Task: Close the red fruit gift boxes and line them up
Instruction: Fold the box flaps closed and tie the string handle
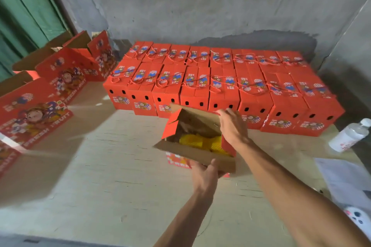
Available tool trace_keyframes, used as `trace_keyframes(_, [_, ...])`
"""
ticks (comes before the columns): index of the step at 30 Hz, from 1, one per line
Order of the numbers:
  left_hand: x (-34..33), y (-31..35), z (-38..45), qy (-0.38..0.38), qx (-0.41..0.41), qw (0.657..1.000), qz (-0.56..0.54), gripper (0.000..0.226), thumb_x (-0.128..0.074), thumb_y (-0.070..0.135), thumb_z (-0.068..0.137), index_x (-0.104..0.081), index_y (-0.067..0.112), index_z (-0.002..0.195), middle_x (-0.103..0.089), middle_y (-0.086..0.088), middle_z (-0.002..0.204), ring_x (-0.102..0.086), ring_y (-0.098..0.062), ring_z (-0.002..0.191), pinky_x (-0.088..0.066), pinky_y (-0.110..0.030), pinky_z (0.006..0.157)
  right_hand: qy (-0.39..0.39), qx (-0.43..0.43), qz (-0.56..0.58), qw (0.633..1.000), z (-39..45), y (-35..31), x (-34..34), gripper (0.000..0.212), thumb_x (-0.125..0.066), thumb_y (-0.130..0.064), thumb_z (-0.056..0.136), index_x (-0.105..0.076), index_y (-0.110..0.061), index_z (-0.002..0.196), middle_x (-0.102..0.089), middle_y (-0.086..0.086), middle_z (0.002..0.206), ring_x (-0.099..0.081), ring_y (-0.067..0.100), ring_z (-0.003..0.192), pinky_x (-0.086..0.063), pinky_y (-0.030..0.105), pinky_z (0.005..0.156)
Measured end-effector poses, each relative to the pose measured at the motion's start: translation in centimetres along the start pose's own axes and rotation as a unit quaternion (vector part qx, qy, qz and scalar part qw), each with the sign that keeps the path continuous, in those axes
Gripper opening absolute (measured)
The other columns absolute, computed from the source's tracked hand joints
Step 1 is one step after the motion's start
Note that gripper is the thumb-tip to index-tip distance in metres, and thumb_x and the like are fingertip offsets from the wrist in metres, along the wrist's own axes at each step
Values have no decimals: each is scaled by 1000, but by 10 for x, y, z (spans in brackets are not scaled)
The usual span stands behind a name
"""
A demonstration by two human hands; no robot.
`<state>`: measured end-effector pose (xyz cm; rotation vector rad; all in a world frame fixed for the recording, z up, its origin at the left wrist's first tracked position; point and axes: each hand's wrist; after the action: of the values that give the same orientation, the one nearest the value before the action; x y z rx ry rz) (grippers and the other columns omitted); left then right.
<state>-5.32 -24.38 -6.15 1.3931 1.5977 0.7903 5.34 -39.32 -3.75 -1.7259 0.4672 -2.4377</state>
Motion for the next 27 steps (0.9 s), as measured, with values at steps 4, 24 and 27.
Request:
trace_keyframes(4, [-34,-12,-16,-48,45,997,-28,22,-53,8,97,-73,0,91,-76,-21,77,-76,-37,71,-64,-36,66,28,29,83,996,-10,19,-10,30,-57,-6,103,-66,-5,131,-68,12,119,-59,32,110,-52,42,88])
trace_keyframes(24, [123,-17,25,121,-63,988,67,88,-76,51,75,-33,24,146,-55,-5,137,-62,-23,118,-55,-49,99,-44,-255,125,958,-37,17,-47,79,-58,-56,98,-30,-7,153,-55,14,146,-61,38,123,-55,47,90])
trace_keyframes(27, [136,-6,28,74,-130,981,124,91,-72,46,82,-23,30,157,-39,0,156,-50,-19,135,-48,-47,109,-52,-254,134,956,-39,22,-48,71,-53,-53,102,-28,-12,155,-53,11,151,-59,38,127,-53,50,94])
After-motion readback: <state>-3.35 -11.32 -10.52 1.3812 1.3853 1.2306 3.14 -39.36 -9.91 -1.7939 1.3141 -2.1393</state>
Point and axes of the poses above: each hand's wrist, its own z-axis towards the middle knuckle, its own x-axis out of the back of the hand, y = z × x
